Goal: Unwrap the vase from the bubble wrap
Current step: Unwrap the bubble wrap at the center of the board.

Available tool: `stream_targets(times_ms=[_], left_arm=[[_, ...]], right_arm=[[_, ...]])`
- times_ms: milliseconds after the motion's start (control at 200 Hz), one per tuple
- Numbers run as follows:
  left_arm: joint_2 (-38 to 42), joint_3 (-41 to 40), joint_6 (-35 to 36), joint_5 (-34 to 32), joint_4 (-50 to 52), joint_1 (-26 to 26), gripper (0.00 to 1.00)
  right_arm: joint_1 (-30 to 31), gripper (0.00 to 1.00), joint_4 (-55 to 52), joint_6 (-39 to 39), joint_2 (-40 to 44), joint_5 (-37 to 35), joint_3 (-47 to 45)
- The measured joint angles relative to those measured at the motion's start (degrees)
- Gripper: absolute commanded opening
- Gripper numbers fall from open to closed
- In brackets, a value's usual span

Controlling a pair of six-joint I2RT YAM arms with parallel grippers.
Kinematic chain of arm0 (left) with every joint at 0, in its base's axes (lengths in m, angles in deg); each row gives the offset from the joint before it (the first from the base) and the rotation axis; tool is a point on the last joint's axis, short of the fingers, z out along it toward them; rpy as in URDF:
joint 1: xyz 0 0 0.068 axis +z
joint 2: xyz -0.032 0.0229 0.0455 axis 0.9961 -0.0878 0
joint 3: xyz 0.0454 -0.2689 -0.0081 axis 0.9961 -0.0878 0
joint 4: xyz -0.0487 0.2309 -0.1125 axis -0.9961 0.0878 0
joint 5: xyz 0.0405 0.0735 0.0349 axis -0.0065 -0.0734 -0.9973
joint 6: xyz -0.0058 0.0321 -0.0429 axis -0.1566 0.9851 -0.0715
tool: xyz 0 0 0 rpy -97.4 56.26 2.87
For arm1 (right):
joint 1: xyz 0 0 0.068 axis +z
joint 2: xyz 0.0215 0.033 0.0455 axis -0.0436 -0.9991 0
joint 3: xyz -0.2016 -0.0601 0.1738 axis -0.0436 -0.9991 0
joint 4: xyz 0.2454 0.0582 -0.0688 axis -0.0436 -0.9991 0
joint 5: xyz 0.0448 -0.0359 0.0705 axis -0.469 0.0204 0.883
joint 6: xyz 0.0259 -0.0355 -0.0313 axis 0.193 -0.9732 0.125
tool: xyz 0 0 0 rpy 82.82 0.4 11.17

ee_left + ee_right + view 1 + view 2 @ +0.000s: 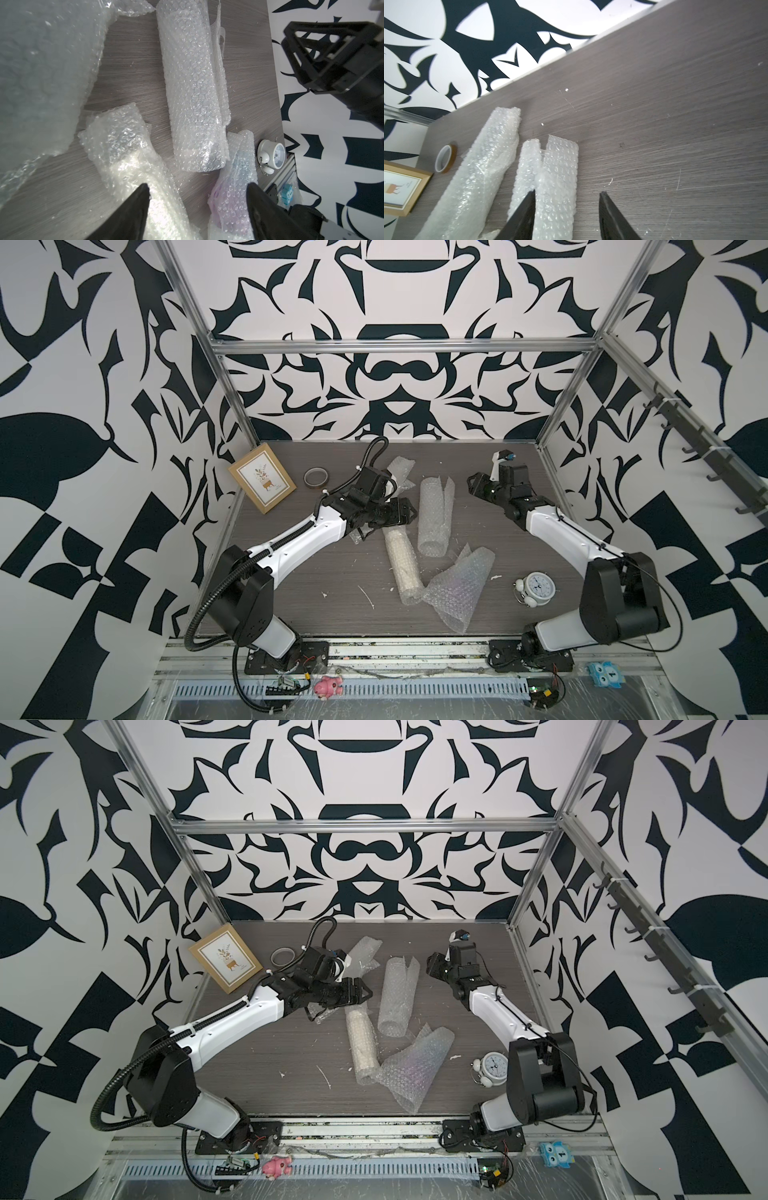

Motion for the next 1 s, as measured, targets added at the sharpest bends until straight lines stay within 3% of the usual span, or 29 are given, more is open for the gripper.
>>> stream_targets(times_ms=[575, 1000], left_arm=[[-12.6, -0.6, -10.9, -1.8, -6.1, -3.6, 0.60], [-14.1, -0.1, -16.6, -2.2, -11.7, -4.6, 0.49]], right_arm=[[0.0, 0.50, 1.5, 6.7, 4.1, 11.8, -11.5], [0.0, 0.47, 3.1, 7.0, 4.1, 14.6, -12.4]])
